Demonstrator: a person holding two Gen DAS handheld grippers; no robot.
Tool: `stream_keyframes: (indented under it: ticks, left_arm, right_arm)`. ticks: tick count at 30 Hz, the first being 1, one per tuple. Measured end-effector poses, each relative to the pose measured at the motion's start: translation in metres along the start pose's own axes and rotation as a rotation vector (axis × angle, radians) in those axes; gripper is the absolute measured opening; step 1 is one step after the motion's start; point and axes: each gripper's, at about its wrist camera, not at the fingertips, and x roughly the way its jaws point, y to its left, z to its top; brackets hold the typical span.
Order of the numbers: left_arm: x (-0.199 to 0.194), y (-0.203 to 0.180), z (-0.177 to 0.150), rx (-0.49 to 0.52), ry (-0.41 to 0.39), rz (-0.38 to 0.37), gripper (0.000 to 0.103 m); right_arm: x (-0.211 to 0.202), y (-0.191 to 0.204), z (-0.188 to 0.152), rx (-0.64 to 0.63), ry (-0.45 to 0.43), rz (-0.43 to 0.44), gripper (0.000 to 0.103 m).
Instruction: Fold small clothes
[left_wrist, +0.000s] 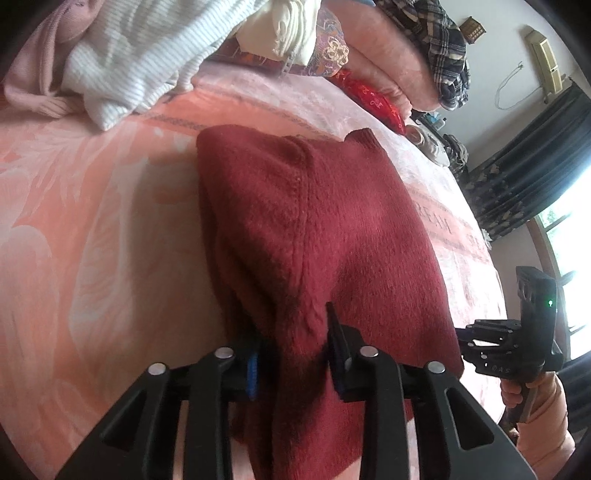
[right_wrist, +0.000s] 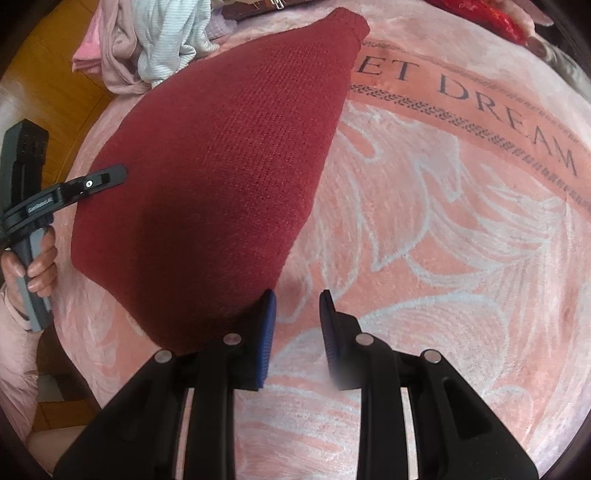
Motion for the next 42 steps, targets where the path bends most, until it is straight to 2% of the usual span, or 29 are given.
stream_keyframes:
  ticks: [1,7,9,10,13,16,31,39,42]
  left_arm:
    - [-0.002,-0.001,-0.003,0.001,0.000,0.009,0.039]
    - [-0.012,-0.009,-0.029,0.025,0.011,0.036,0.050]
    - [-0.010,-0.009,-0.035,0.022,0.015,0.046,0.048]
    - [-0.009,-0.009,-0.037,0.022,0.018,0.050,0.036]
    - [-0.006,-0.008,-0.041,0.024,0.016,0.065,0.022]
    - [-0.010,-0.006,-0.040,0.011,0.014,0.059,0.017]
    - [-0.016,-0.011,-0.047,0.069,0.002,0.082,0.013]
    - [-0.012,-0.013,-0.054,0.097,0.001,0.103,0.013]
    - [-0.008,-0.009,-0.056,0.106,0.004,0.110,0.014]
  right_arm:
    - [-0.001,0.001,0.000,-0.003,-0.004,-0.005,0.025]
    - [-0.005,0.000,-0.004,-0.007,-0.017,-0.018,0.025]
    - [-0.009,0.001,-0.007,-0.004,-0.024,-0.017,0.025]
    - [-0.010,0.001,-0.007,-0.005,-0.027,-0.016,0.025]
    - [-0.015,0.005,-0.009,-0.016,-0.036,-0.020,0.025]
    - [-0.016,0.010,-0.012,-0.035,-0.043,-0.039,0.025]
    - [-0.017,0.023,-0.020,-0.069,-0.080,-0.118,0.025]
    - [-0.021,0.019,-0.019,-0.036,-0.108,-0.120,0.025]
    - [-0.015,0.021,-0.019,-0.045,-0.089,-0.112,0.025]
